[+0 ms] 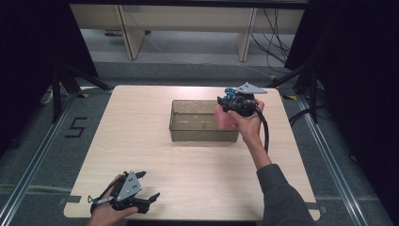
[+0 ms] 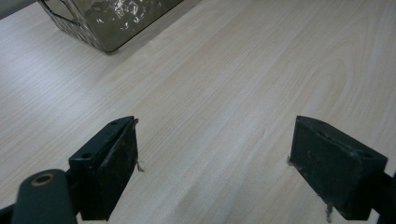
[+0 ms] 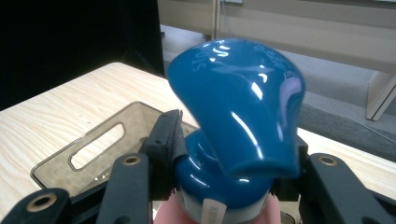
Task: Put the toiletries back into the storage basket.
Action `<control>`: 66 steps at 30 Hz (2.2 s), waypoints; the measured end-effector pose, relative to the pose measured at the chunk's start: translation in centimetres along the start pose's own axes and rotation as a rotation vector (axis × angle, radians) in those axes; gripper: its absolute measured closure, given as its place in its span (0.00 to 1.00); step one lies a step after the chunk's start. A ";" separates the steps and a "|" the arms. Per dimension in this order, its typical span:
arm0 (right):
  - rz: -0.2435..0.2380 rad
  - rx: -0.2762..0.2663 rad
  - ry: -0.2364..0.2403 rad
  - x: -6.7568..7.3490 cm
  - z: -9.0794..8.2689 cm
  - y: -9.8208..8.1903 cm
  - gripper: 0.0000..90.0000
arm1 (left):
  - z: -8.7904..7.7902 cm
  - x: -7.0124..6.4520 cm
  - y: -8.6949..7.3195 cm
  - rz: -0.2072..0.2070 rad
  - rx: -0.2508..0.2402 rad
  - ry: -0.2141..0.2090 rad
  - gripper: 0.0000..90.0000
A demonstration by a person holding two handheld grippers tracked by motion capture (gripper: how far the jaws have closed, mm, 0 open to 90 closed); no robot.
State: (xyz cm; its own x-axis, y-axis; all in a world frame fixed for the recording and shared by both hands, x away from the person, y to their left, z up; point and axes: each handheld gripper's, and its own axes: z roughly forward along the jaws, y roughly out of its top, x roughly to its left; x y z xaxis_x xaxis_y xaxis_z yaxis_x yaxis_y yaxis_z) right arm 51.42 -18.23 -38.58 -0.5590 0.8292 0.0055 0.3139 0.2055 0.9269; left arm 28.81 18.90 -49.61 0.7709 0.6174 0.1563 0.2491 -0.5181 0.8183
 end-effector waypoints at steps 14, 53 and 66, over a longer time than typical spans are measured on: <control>0.037 0.025 -0.011 -0.2 0.7 -1.4 0.59 | -0.1 0.1 0.0 0.015 0.004 0.003 0.16; 0.071 0.082 -0.026 -0.9 1.5 -4.4 0.59 | -0.1 0.2 0.0 0.015 0.006 0.005 0.16; 0.073 0.084 -0.011 -0.8 1.5 -4.9 0.59 | -0.1 0.1 0.0 0.015 0.005 0.005 0.16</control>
State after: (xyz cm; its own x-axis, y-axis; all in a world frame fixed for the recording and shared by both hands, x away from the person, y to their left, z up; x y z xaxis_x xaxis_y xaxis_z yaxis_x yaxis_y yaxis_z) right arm 51.48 -19.16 -43.72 -0.5237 0.8493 0.0671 0.4168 0.1867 0.8896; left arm 28.85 19.01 -49.52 0.7715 0.6127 0.1717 0.2404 -0.5305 0.8129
